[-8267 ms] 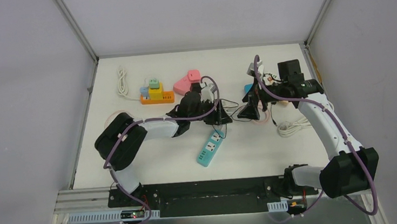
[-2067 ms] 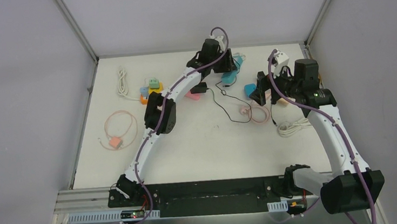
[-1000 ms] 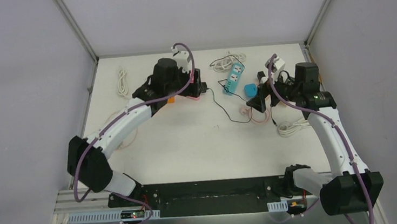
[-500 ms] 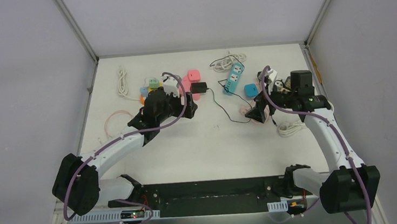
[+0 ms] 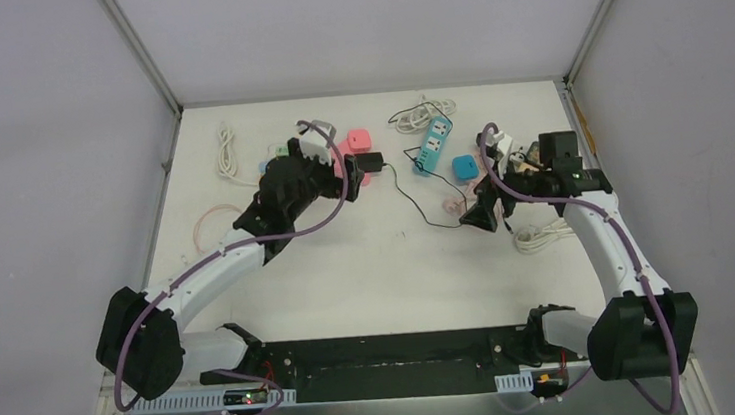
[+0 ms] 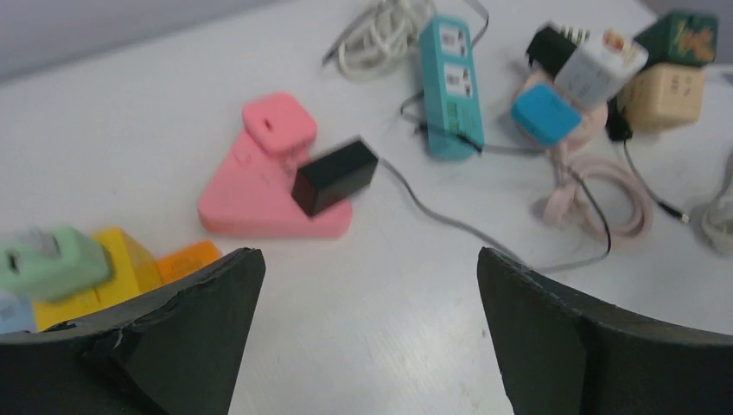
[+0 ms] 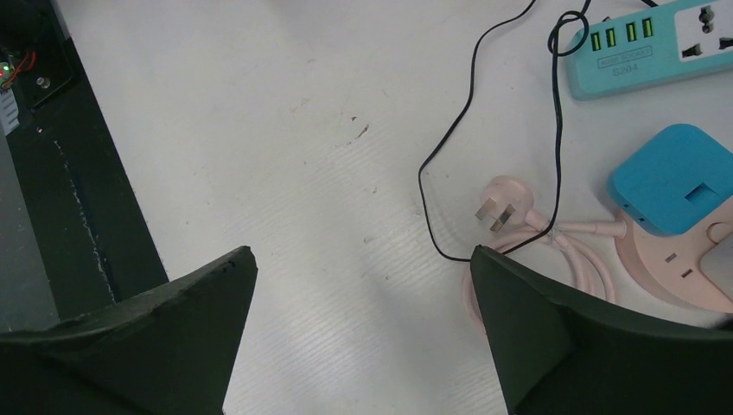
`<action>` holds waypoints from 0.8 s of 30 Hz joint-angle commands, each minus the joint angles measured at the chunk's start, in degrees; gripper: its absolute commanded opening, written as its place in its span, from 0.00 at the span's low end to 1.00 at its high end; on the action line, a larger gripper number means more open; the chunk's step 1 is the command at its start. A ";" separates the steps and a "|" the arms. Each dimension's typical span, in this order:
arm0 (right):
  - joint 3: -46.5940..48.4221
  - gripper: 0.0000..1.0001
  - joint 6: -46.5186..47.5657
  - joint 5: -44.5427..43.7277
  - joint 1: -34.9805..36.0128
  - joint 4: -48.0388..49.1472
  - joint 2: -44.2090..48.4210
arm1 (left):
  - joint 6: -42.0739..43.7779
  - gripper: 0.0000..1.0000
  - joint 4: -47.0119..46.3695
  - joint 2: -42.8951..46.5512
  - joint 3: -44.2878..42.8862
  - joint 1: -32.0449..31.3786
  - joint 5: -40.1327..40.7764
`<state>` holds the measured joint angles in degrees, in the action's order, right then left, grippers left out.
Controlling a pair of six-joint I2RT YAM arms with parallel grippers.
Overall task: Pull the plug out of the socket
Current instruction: Move the socket to the center of the board.
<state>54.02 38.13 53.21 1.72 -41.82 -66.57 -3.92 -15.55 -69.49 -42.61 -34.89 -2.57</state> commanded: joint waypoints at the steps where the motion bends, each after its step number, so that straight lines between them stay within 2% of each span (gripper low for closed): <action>1: 3.46 1.00 3.72 1.77 -1.53 -1.99 -0.14 | 8.75 0.99 2.49 -4.18 -16.78 -0.09 2.35; 3: 3.38 1.00 4.13 2.21 -1.54 -2.15 -0.14 | 9.95 0.99 4.69 -7.80 -22.70 0.25 1.35; 6: 3.26 1.00 5.09 1.85 -2.74 -1.94 -0.68 | 10.44 0.99 3.05 -13.74 -30.93 0.93 0.01; 9: 3.53 1.00 5.64 2.24 -2.71 -1.80 -2.01 | 13.24 0.99 13.36 -18.51 -43.21 1.14 -0.83; 10: 3.73 1.00 6.07 2.58 -2.72 -1.96 -2.59 | 13.92 0.99 14.97 -18.89 -44.19 1.20 -0.89; 14: 5.65 1.00 7.97 3.01 -2.27 -2.31 -5.49 | 13.01 0.99 11.09 -17.82 -35.53 2.27 -0.47; 24: 18.11 1.00 9.75 -3.60 5.85 -6.22 -17.87 | 14.15 0.99 12.07 -15.96 -32.36 3.76 5.35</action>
<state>66.19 45.28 51.42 4.73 -45.98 -81.01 9.10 -1.32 -88.18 -75.92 -31.68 -0.47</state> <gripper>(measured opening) 0.996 0.990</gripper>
